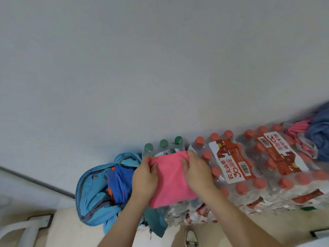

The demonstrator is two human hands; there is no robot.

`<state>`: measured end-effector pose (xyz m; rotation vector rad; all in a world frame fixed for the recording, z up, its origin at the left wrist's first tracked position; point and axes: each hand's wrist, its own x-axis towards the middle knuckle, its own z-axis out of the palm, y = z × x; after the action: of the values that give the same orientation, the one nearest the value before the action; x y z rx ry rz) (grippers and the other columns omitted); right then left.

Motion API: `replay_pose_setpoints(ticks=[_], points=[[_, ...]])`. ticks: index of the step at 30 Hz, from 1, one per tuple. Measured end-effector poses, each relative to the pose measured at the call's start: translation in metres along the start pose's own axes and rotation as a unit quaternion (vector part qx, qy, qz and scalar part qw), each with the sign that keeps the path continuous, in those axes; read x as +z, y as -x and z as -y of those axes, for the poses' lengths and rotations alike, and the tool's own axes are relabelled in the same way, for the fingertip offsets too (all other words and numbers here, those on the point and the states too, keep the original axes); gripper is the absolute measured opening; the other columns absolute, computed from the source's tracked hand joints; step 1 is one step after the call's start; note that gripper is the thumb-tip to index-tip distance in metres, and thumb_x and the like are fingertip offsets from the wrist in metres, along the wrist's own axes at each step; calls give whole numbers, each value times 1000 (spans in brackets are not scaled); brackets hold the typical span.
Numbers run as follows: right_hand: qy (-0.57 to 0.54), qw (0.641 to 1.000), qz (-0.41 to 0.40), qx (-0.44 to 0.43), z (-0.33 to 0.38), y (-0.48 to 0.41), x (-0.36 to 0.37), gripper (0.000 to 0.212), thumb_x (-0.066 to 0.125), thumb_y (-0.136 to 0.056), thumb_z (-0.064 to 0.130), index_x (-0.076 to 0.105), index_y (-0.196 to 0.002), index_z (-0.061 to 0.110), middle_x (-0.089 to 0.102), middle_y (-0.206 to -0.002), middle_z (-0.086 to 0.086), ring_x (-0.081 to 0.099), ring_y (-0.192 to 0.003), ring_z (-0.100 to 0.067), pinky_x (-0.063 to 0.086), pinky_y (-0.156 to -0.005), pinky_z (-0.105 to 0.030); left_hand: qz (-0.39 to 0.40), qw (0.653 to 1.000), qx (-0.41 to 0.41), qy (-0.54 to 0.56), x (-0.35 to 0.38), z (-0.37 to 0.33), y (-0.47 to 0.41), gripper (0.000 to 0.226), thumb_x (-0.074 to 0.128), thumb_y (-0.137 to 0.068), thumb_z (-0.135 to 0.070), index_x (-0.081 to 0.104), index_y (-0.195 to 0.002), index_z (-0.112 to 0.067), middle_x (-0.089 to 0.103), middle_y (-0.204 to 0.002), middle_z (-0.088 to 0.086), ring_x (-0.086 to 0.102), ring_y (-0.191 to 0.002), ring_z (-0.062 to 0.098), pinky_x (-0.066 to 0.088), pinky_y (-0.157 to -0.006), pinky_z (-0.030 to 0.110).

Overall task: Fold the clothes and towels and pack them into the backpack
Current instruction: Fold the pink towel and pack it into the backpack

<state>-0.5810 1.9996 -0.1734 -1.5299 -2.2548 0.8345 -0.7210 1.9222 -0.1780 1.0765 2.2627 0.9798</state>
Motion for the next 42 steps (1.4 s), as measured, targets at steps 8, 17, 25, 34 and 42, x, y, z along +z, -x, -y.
replay_pose_setpoints(ticks=[8,17,25,34,42], points=[[92,995,1,-49,-11,-15,17,35,29,-101,38,43,-122,14,60,-87,2,60,-71,-16,52,-63,-29,-77,994,14,-74,19,4,-1,26,43,-93,-11,54,-114,-22,67,-91,-2,61,-78,19,49,-72,39],[82,992,1,-97,-15,-26,17,39,31,-102,29,41,-139,24,64,-117,1,66,-90,-19,55,-78,-38,-79,993,1,-87,18,8,-18,22,44,-97,-24,65,-96,-18,66,-76,-4,59,-66,14,50,-66,37],[40,998,9,-55,-17,-34,9,24,46,-97,32,68,-101,25,64,-86,5,59,-76,-13,48,-61,-25,-105,988,18,-111,17,13,-22,19,57,-92,-23,74,-99,-18,52,-86,-4,49,-78,12,38,-68,26],[2,994,104,15,-14,-61,-6,11,64,-88,26,72,-96,24,70,-101,5,63,-88,-13,48,-75,-24,-55,986,-146,64,3,8,-39,5,75,-79,-20,70,-80,-19,65,-73,-9,60,-70,10,44,-60,20],[47,963,266,16,0,-75,-27,46,71,-80,20,57,-124,21,58,-122,3,59,-105,-17,50,-90,-31,-29,996,-31,-74,4,8,-38,16,61,-89,-22,68,-104,-20,53,-85,-3,54,-80,14,38,-69,25]])
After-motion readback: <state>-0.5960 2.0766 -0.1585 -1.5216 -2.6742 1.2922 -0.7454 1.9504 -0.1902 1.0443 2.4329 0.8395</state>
